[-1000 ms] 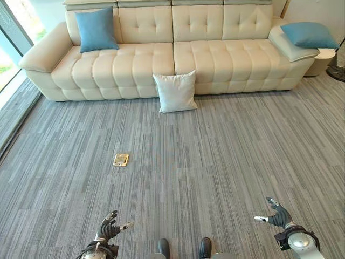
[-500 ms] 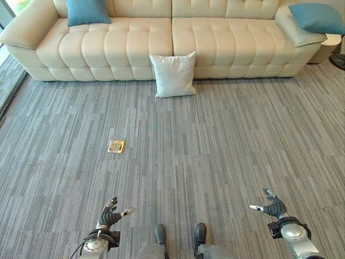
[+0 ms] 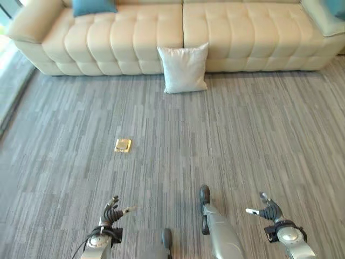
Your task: Pick up all the scattered cushions and arrange them neatly on the sofa.
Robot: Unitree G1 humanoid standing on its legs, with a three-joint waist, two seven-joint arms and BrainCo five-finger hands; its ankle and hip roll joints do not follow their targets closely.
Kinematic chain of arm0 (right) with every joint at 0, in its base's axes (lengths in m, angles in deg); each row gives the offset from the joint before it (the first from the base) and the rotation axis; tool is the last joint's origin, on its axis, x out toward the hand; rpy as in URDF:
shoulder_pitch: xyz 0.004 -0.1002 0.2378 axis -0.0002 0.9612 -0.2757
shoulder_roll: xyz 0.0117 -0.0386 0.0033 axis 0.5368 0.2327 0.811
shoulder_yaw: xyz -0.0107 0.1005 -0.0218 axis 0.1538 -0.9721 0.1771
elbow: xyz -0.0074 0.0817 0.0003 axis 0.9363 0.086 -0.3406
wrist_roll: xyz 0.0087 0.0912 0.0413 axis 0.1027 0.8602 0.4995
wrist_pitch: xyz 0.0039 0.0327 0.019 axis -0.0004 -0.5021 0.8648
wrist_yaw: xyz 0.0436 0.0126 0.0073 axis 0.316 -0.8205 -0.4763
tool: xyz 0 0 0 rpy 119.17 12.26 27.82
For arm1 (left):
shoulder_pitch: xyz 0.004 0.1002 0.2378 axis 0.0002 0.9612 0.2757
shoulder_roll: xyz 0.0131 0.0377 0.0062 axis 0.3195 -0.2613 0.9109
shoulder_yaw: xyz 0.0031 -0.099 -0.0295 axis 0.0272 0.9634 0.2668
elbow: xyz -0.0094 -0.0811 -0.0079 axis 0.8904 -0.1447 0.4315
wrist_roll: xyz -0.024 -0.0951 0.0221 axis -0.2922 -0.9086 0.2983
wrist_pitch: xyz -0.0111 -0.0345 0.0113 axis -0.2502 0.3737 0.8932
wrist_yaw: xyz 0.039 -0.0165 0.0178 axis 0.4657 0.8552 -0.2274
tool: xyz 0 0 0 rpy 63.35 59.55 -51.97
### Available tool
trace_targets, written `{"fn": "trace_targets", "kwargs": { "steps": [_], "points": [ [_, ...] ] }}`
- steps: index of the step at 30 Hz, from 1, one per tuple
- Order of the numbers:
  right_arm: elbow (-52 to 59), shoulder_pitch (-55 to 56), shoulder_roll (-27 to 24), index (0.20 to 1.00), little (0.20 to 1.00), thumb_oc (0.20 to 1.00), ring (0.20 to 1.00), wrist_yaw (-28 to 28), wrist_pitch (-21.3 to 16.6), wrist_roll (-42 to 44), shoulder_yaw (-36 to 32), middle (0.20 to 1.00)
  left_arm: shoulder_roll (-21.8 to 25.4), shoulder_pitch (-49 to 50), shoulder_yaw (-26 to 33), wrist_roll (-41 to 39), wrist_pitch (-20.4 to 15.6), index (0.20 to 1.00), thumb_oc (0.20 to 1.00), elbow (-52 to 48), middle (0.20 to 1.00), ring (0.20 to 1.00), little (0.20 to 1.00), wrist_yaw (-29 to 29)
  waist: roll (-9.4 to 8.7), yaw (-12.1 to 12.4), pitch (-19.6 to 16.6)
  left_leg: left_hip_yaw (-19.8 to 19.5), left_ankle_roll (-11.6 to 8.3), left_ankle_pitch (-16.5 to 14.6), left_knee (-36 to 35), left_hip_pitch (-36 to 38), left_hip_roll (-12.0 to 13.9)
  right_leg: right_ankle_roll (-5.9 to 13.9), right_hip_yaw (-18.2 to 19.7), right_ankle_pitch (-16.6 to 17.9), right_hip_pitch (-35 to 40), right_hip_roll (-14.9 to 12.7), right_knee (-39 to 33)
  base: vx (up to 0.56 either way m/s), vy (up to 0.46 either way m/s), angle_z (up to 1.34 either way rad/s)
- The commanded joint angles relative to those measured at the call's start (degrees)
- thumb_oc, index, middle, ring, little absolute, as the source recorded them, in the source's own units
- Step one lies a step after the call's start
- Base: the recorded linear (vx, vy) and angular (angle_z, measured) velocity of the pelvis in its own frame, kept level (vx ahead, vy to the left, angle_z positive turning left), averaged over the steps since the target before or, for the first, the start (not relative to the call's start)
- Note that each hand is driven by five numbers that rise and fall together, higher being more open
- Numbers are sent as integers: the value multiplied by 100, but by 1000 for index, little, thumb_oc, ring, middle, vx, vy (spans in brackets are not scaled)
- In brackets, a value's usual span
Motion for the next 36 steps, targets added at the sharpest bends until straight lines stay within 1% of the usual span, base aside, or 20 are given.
{"fn": "trace_targets", "kwargs": {
  "steps": [1,2,5,7,9,11,16,20,21,22,24,27,28,29,30,31,32,33,35,36],
  "points": [
    [296,-426,-374,1000,1000,1000,1000,-101,-196,216,-34,1000,288,-212,144,-17,-104,1000,1000,-247,1000,1000,1000,90,-106,-4,57,814,-191,1242,1462,-15,313,119,23,-263,302,169,-319,580,-448,43],
    [182,-487,-363,1000,1000,1000,1000,-145,-175,285,-35,1000,258,-291,106,-40,-99,1000,1000,-154,1000,1000,1000,56,-162,51,137,1059,-103,1145,1945,-396,439,20,68,-449,512,200,-268,331,-210,-32],
    [144,-492,-349,1000,1000,1000,1000,-160,-188,388,-55,1000,253,-352,24,-21,-98,1000,1000,-119,1000,1000,1000,68,-234,133,158,1225,18,890,1875,-882,432,-26,97,-626,820,236,-283,361,-126,-51],
    [101,-458,-318,1000,1000,1000,1000,-201,-184,422,-80,1000,307,-348,-43,47,-70,1000,1000,-147,1000,1000,1000,84,-384,305,171,1245,94,745,1124,-1672,304,-7,195,-808,1293,275,-431,567,-77,20],
    [75,-458,-300,1000,1000,1000,1000,-221,-179,444,-85,1000,322,-319,-35,64,-55,1000,1000,-166,1000,1000,1000,84,-428,362,161,1222,97,755,739,-1805,278,27,220,-861,1461,285,-507,388,-1,-5],
    [14,-457,-247,1000,1000,1000,1000,-261,-180,371,-73,1000,357,-231,51,87,-26,1000,1000,-234,1000,1000,1000,50,-393,518,68,1005,-17,1270,-557,-1986,215,92,311,-1065,1922,443,-621,550,70,-52],
    [-115,-458,-207,1000,1000,1000,1000,-258,-119,202,-33,1000,334,-83,170,104,-1,1000,1000,-241,1000,1000,1000,33,-486,702,-87,1054,-65,1529,-1224,-2427,254,204,562,-1233,2531,434,-567,631,154,-54],
    [-112,-446,-97,1000,1000,1000,1000,-156,-106,100,-14,1000,372,-78,159,187,38,1000,1000,-135,1000,1000,1000,65,-648,887,-276,1177,79,1679,-640,-2512,177,502,745,-622,2739,228,120,651,248,-75],
    [-94,-466,-41,1000,1000,1000,1000,-139,-98,76,11,1000,404,-141,143,256,60,1000,1000,-118,1000,1000,1000,44,-727,863,-265,1253,205,1497,-476,-2428,61,707,749,-109,2549,106,672,472,257,-33],
    [-25,-512,14,1000,1000,1000,1000,-121,-96,47,79,1000,458,-220,116,254,47,1000,1000,-150,1000,1000,1000,26,-734,805,-229,1294,435,1149,-364,-2147,-38,866,756,743,2046,-91,1684,476,257,-13],
    [19,-525,24,1000,1000,1000,1000,-144,-134,29,111,1000,490,-245,119,225,26,1000,1000,-181,1000,1000,1000,-2,-697,777,-223,1351,527,973,-384,-1928,-85,876,688,984,1885,-169,1950,452,246,9],
    [49,-588,75,1000,1000,1000,1000,-133,-114,10,140,1000,454,-311,122,178,24,1000,1000,-160,1000,1000,1000,-24,-436,614,-103,1309,671,723,-713,-1077,-190,658,413,510,1004,-188,2564,534,279,3],
    [62,-575,75,1000,1000,1000,1000,-105,-104,69,104,1000,426,-356,102,169,18,1000,1000,-110,1000,1000,1000,-11,-356,416,-76,1185,607,636,-962,-598,-300,567,151,-7,676,-113,1998,664,208,13],
    [43,-554,63,1000,1000,1000,1000,-110,-96,80,90,1000,425,-356,103,166,10,1000,1000,-99,1000,1000,1000,-12,-341,351,-46,1164,571,590,-991,-449,-330,543,-11,-138,565,-119,1645,497,115,22],
    [43,-555,62,1000,1000,1000,1000,-109,-96,80,90,1000,424,-357,103,166,10,1000,1000,-98,1000,1000,1000,-12,-333,345,-51,1156,569,598,-995,-457,-322,538,-22,-123,568,-111,1624,433,25,50],
    [10,-531,30,1000,1000,1000,1000,-137,-73,94,44,1000,408,-355,96,156,25,1000,1000,-107,1000,1000,1000,-4,-371,281,-69,1138,482,455,-1071,-214,-442,540,-370,-198,357,-217,598,292,2,70],
    [10,-529,27,1000,1000,1000,1000,-137,-74,94,45,1000,406,-353,96,156,25,1000,1000,-107,1000,1000,1000,-4,-349,249,-45,1099,473,446,-1073,-179,-423,537,-417,-187,432,-200,541,565,-18,69],
    [-76,-508,-20,1000,1000,1000,1000,-180,-58,42,27,1000,398,-404,85,341,83,1000,1000,39,1000,1000,1000,-52,-399,138,-44,1034,383,258,-1126,110,-544,653,-561,-49,295,-182,-206,287,-25,31],
    [-90,-452,-34,1000,1000,1000,1000,-158,-55,78,-37,1000,387,-400,61,324,29,1000,1000,5,1000,1000,1000,-5,-399,97,-9,979,312,191,-1001,175,-553,713,-542,-71,454,-161,-316,312,-54,55],
    [-141,-388,-18,1000,1000,1000,1000,-140,-45,136,-85,1000,319,-374,47,333,23,1000,1000,24,1000,1000,1000,8,-430,33,-28,997,150,246,-712,186,-491,686,-401,37,425,-135,-145,237,-63,88]
  ]
}}
